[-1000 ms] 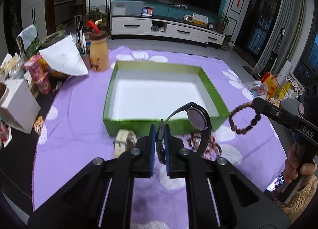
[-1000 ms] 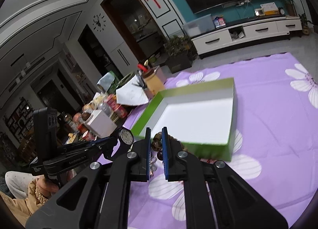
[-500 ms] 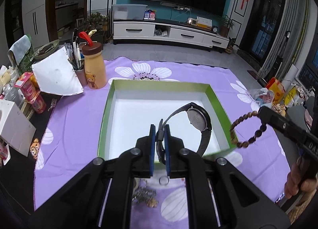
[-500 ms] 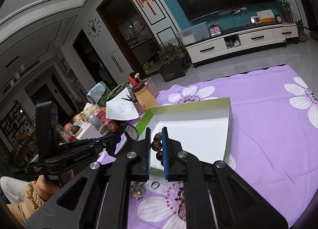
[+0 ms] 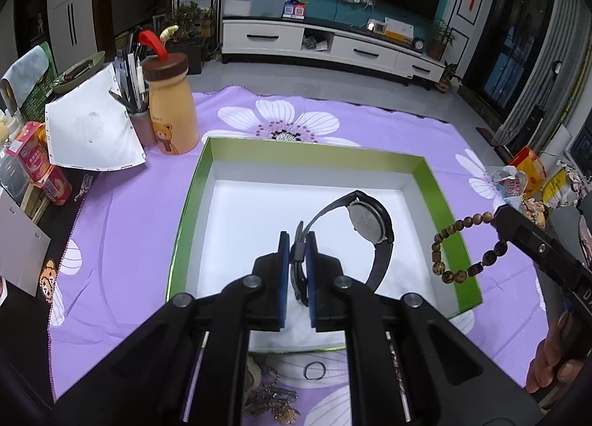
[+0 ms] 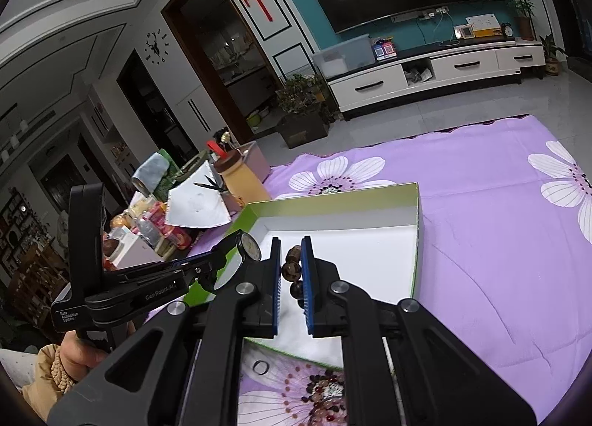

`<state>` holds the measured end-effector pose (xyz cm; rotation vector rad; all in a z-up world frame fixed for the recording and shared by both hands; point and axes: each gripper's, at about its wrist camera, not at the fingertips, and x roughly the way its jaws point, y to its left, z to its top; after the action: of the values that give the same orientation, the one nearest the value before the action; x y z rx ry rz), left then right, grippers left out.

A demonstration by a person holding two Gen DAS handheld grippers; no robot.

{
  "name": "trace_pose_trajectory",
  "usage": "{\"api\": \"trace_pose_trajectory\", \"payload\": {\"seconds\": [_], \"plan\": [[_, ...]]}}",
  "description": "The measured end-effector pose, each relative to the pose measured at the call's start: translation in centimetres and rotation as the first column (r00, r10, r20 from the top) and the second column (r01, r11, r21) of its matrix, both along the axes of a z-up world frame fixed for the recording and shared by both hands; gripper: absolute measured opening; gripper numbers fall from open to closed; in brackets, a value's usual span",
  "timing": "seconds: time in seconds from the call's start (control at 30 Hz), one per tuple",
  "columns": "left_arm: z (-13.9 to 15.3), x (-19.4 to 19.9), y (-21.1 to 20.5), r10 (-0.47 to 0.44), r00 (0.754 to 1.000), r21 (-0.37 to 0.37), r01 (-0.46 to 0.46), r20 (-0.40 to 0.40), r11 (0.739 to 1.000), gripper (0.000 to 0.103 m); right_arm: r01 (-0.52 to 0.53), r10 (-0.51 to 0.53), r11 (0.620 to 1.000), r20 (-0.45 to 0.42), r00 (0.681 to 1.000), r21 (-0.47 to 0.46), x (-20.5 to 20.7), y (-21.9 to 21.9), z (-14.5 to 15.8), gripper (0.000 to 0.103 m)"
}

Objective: Organize jewelry
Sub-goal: 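Carry the black watch and bead bracelet with both tools over the green box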

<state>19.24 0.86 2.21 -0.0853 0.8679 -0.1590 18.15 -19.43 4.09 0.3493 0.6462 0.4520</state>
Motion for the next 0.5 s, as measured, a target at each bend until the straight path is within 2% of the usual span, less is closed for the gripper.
{"api": "trace_pose_trajectory", "payload": {"seconds": [0.5], "plan": [[-2.3,1.8,-0.7,0.014,0.999,0.04,-0.013,-0.042,0.999,0.01,0.016,-0.019,0.999,-0.071,0.997,-0.033,2.1,-0.2,-2.6,0.01]]}}
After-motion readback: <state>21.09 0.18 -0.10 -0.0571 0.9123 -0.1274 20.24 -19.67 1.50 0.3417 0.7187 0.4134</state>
